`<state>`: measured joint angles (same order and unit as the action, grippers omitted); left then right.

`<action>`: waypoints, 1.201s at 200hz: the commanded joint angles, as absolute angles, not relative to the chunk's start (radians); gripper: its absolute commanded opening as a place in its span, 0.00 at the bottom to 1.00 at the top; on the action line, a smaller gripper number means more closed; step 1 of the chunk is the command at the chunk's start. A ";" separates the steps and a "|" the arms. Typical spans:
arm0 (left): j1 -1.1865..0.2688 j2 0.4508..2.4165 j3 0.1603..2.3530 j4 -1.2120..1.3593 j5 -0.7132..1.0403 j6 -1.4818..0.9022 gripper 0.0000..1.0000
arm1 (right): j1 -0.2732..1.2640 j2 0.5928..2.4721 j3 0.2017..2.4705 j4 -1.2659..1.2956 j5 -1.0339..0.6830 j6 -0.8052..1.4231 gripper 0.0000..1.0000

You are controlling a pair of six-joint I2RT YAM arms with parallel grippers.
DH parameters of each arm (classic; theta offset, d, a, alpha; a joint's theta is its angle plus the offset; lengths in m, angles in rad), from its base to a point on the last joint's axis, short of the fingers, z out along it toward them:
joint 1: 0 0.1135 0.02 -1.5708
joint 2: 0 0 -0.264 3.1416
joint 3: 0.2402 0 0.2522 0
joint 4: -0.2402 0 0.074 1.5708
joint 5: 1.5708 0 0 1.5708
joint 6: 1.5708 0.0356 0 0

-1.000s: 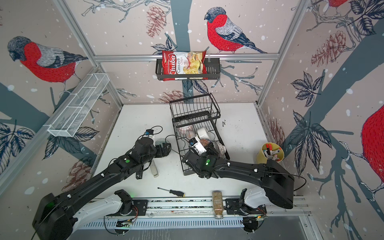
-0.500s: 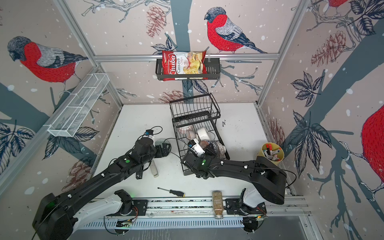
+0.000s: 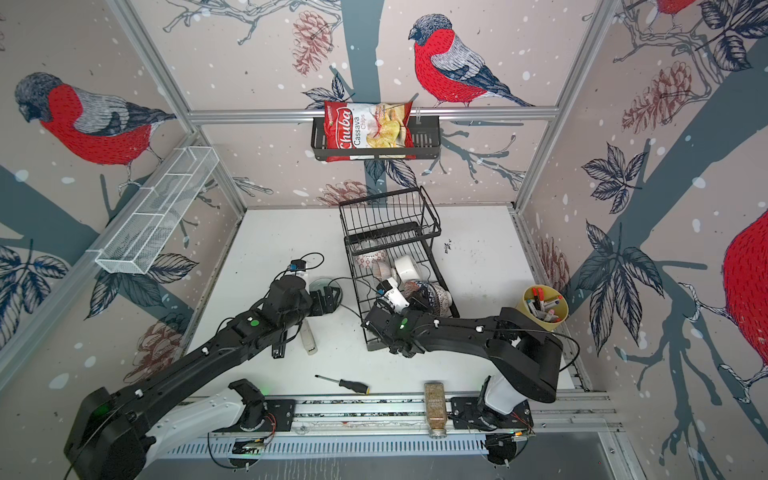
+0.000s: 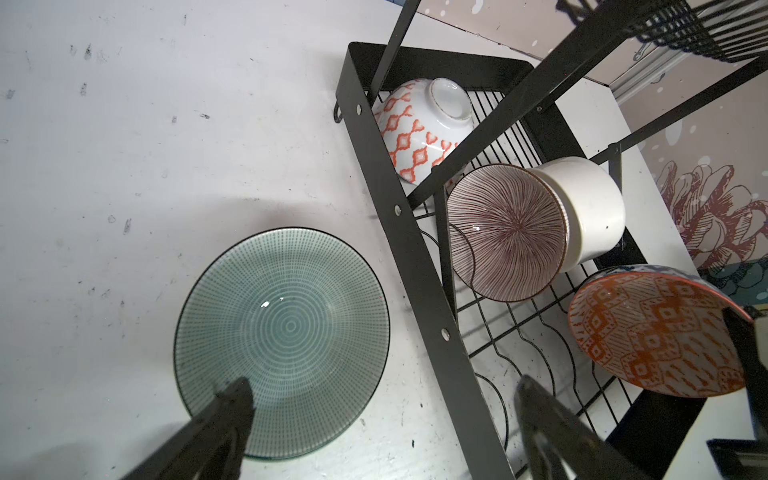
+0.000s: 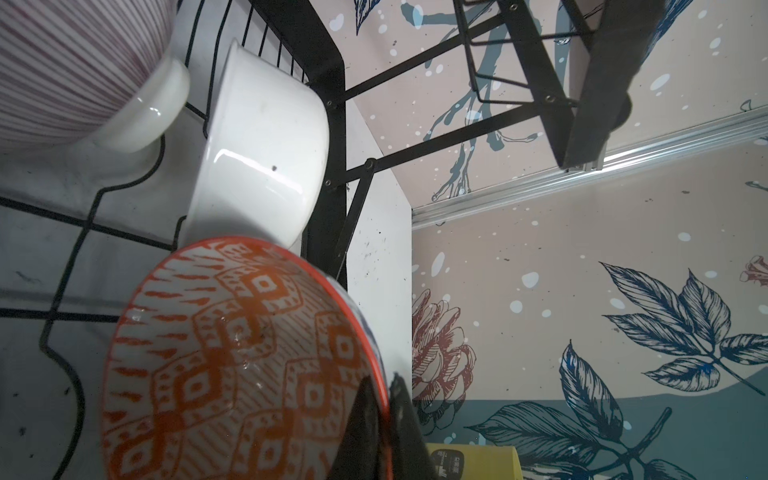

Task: Load the bowls into the dish rack
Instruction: 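Lower the orange-patterned bowl on edge into the lower rack with the right gripper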

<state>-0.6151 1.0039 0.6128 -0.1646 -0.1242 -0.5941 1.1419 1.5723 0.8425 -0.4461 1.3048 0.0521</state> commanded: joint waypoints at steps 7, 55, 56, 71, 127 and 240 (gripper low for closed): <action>-0.610 0.993 0.615 -0.147 -0.132 -0.574 0.97 | 1.139 1.588 0.847 -0.426 1.361 0.055 0.00; -0.607 0.988 0.611 -0.149 -0.132 -0.571 0.97 | 1.143 1.638 0.850 -0.429 1.361 0.059 0.00; -0.607 0.988 0.611 -0.150 -0.131 -0.571 0.97 | 1.144 1.639 0.850 -0.429 1.361 0.059 0.00; -0.607 0.986 0.611 -0.151 -0.132 -0.569 0.97 | 1.145 1.656 0.852 -0.434 1.357 0.060 0.00; -0.603 0.983 0.607 -0.155 -0.137 -0.567 0.97 | 1.172 1.697 0.850 -0.433 1.303 0.050 0.00; -0.601 0.976 0.596 -0.151 -0.137 -0.573 0.97 | 1.193 1.765 0.873 -0.498 1.236 0.094 0.00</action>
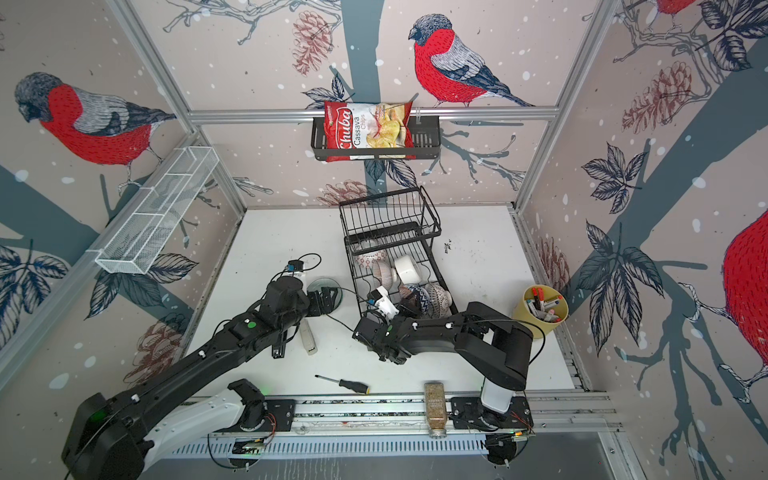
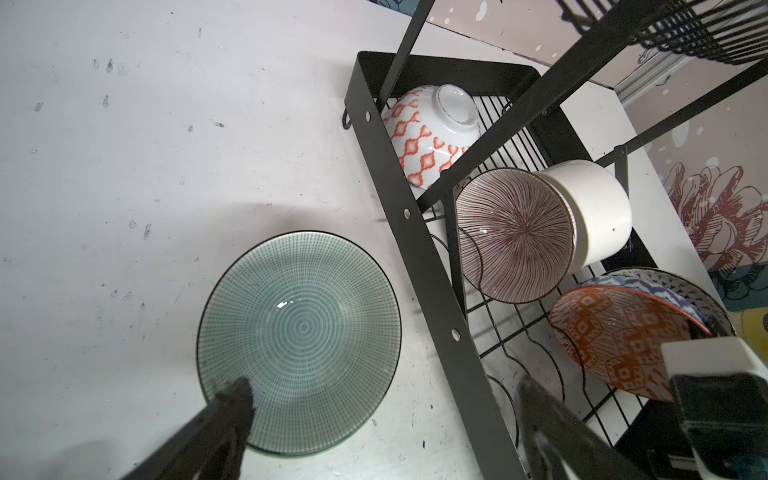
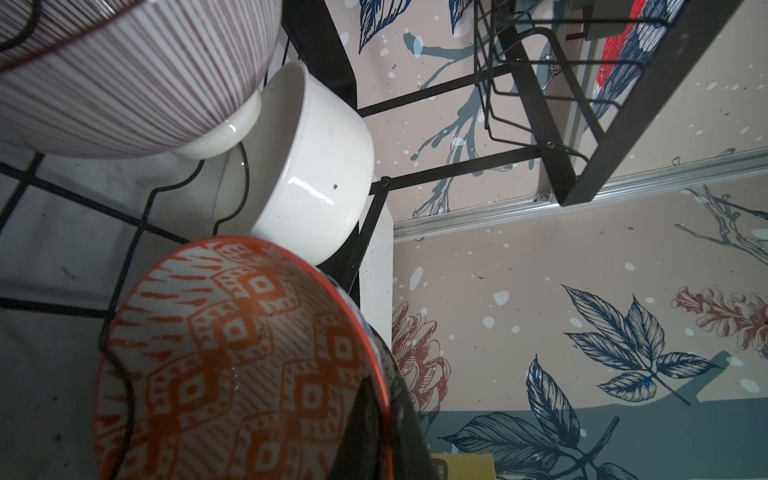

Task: Load the bowls into the dish rack
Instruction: 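Lower the orange-patterned bowl on edge into the lower rack with the right gripper, then open the right gripper and draw back from the orange bowl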

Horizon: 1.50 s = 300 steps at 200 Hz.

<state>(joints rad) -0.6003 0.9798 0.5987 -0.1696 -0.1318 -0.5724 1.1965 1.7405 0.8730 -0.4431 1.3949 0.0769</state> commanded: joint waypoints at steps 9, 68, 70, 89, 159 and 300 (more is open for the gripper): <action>-0.599 0.977 0.597 -0.152 -0.138 -0.573 0.97 | 1.193 1.772 0.876 -0.504 1.234 0.099 0.00; -0.598 0.971 0.595 -0.156 -0.137 -0.574 0.97 | 1.187 1.779 0.893 -0.536 1.200 0.127 0.00; -0.598 0.971 0.595 -0.156 -0.138 -0.575 0.97 | 1.186 1.778 0.894 -0.536 1.197 0.127 0.00; -0.598 0.969 0.595 -0.156 -0.138 -0.576 0.97 | 1.187 1.778 0.900 -0.547 1.182 0.134 0.02; -0.597 0.962 0.599 -0.161 -0.142 -0.575 0.97 | 1.184 1.796 0.931 -0.612 1.152 0.181 0.08; -0.597 0.930 0.587 -0.173 -0.152 -0.578 0.97 | 1.191 1.806 0.949 -0.638 1.150 0.195 0.48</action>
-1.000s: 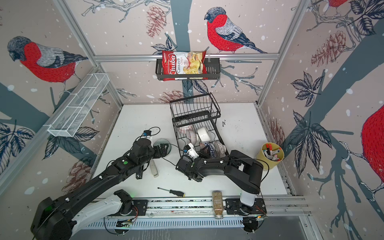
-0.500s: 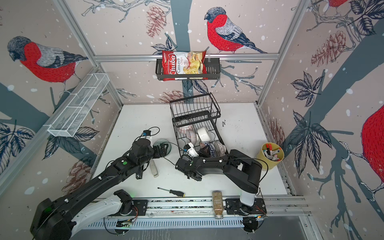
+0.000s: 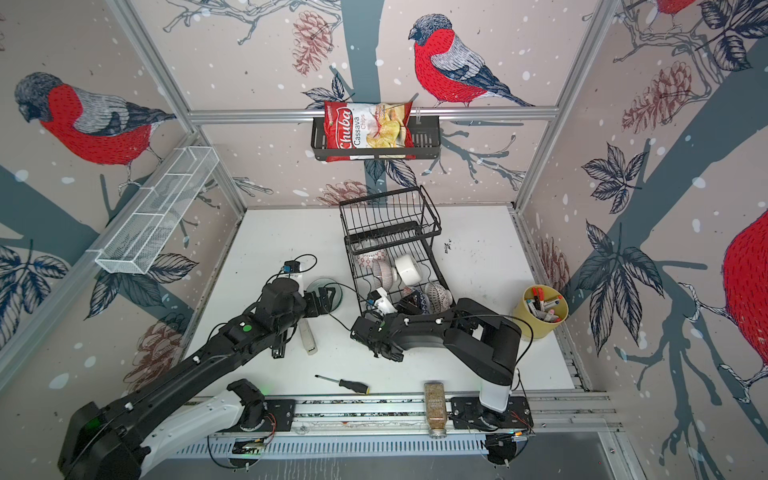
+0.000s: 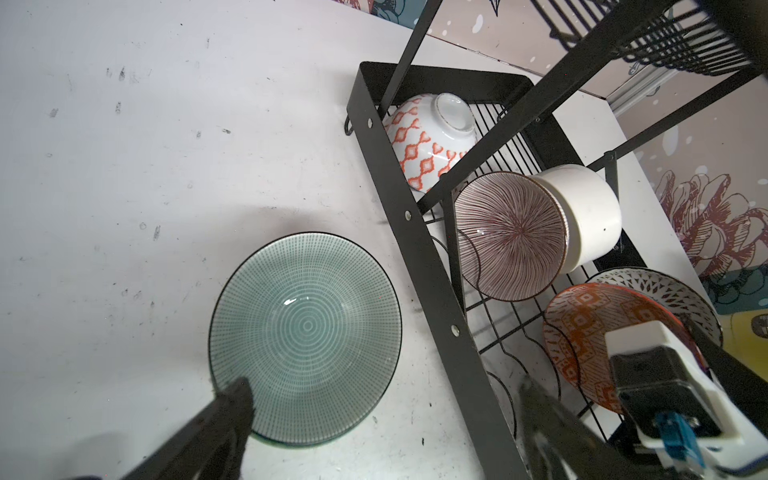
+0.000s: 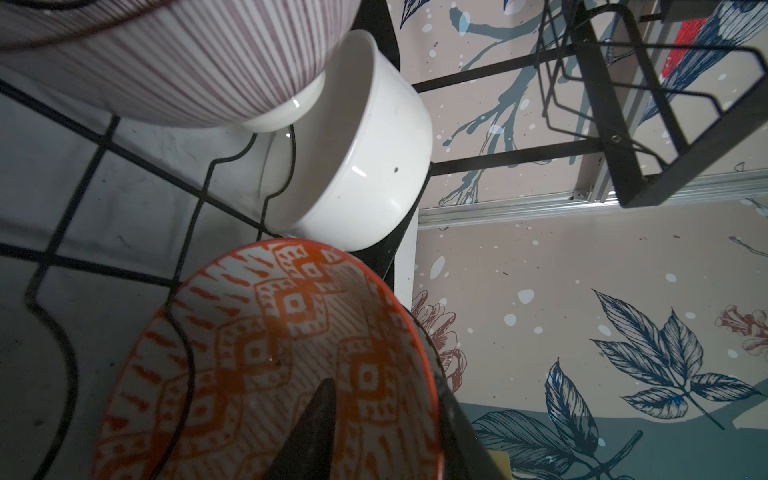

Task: Load the bowls into the dish rack
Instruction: 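Open the right gripper and draw back from the orange bowl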

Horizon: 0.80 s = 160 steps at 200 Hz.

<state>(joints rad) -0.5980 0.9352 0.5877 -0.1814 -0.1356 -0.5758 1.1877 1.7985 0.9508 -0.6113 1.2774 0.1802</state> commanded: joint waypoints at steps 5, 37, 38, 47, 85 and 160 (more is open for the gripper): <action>-0.597 0.930 0.586 -0.174 -0.152 -0.578 0.97 | 1.191 1.807 0.948 -0.641 1.154 0.199 0.50; -0.596 0.924 0.587 -0.175 -0.153 -0.578 0.97 | 1.191 1.803 0.951 -0.641 1.159 0.204 0.63; -0.597 0.924 0.587 -0.175 -0.153 -0.578 0.97 | 1.191 1.803 0.951 -0.641 1.159 0.204 0.64; -0.597 0.923 0.587 -0.176 -0.152 -0.578 0.97 | 1.190 1.800 0.952 -0.640 1.161 0.203 0.68; -0.596 0.927 0.588 -0.176 -0.153 -0.578 0.97 | 1.190 1.771 0.953 -0.608 1.141 0.185 0.80; -0.594 0.930 0.609 -0.191 -0.158 -0.577 0.97 | 1.191 1.641 0.976 -0.440 1.045 0.084 0.89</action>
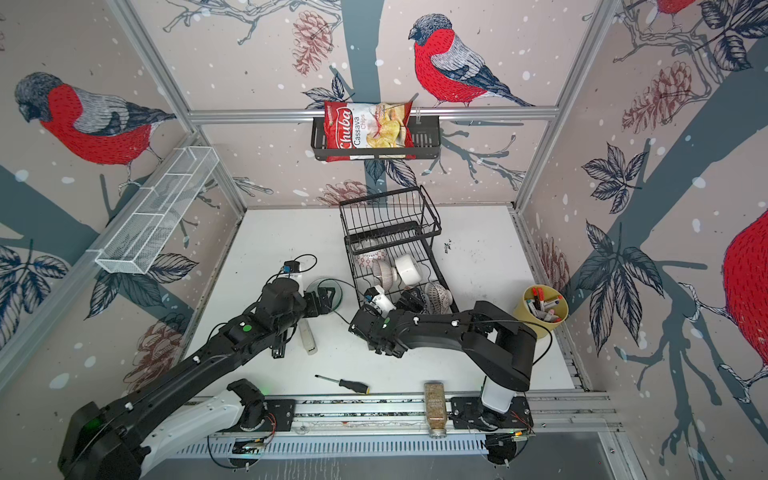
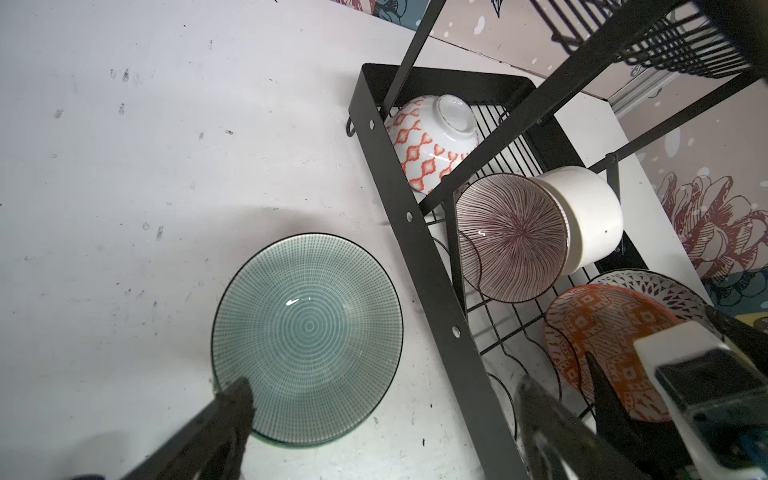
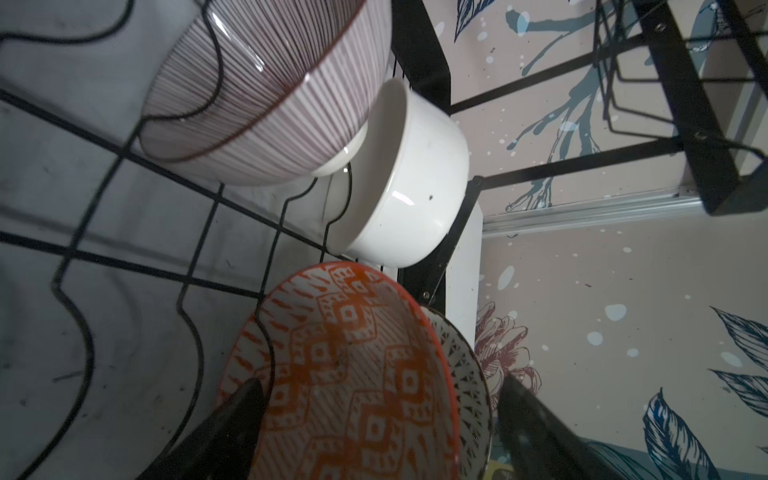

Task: Load the bowls into the dish rack
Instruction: 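Open the right gripper and draw back from the orange bowl, then grasp the green-lined bowl rim with the left gripper and lift it off the green-patterned bowl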

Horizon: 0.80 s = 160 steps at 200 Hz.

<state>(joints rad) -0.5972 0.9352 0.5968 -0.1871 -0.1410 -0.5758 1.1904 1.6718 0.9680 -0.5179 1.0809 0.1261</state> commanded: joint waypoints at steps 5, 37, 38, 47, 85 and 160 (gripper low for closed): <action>-0.593 0.930 0.610 -0.194 -0.158 -0.575 0.97 | 1.188 1.633 0.976 -0.430 1.039 0.081 0.89; -0.590 0.927 0.611 -0.210 -0.163 -0.584 0.97 | 1.172 1.572 0.980 -0.366 0.976 0.074 0.89; -0.590 0.927 0.611 -0.210 -0.163 -0.585 0.97 | 1.172 1.569 0.980 -0.364 0.974 0.074 0.89; -0.588 0.925 0.610 -0.216 -0.166 -0.588 0.97 | 1.167 1.546 0.980 -0.348 0.955 0.074 0.89; -0.584 0.925 0.617 -0.245 -0.175 -0.594 0.97 | 1.139 1.434 0.968 -0.287 0.865 0.082 0.90; -0.554 0.965 0.638 -0.312 -0.189 -0.616 0.97 | 1.077 1.117 0.856 -0.126 0.582 0.141 0.89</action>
